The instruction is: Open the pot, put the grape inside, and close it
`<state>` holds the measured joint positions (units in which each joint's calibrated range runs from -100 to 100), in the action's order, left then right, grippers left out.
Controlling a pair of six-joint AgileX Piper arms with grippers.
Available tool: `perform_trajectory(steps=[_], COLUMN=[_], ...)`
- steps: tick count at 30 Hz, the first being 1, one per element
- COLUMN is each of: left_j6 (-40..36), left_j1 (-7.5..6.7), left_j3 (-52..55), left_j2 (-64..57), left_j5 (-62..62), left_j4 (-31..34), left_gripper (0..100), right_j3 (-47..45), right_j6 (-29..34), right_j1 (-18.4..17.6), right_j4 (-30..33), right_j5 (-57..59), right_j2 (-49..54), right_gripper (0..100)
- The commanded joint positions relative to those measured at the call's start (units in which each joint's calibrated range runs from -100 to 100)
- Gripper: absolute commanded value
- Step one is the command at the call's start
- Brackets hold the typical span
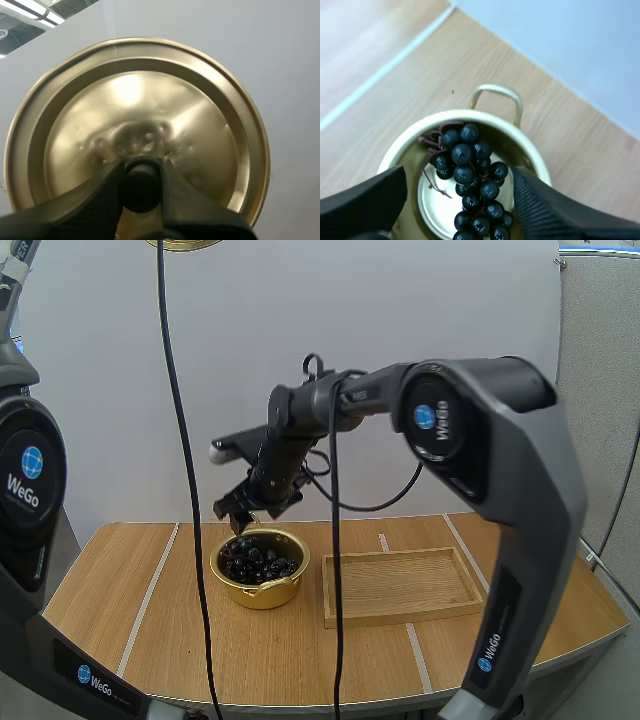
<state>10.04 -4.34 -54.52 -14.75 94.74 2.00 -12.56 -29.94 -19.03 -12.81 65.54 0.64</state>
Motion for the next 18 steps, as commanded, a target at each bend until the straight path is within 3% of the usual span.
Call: perform_trajectory(steps=[1, 11, 18], left_j6=[-0.5, -0.5, -0.5], left_j1=[-0.08, -0.08, -0.08], left_j3=[-0.4, -0.4, -0.4], left_j2=[-0.3, -0.3, -0.3], left_j5=[-2.1, -2.1, -2.1], left_j4=[0.5, 0.5, 0.5], left_gripper=[0, 0, 0], right_j3=[-0.1, -0.1, -0.1], right_j6=[-0.4, 0.0, 3.2], right_j1=[0.1, 0.1, 0.1], right_j4=[0.6, 2.7, 8.1], right_j5=[1.1, 7.0, 14.5], right_j2=[4.4, 15.7, 21.3], right_gripper=[100, 100, 100])
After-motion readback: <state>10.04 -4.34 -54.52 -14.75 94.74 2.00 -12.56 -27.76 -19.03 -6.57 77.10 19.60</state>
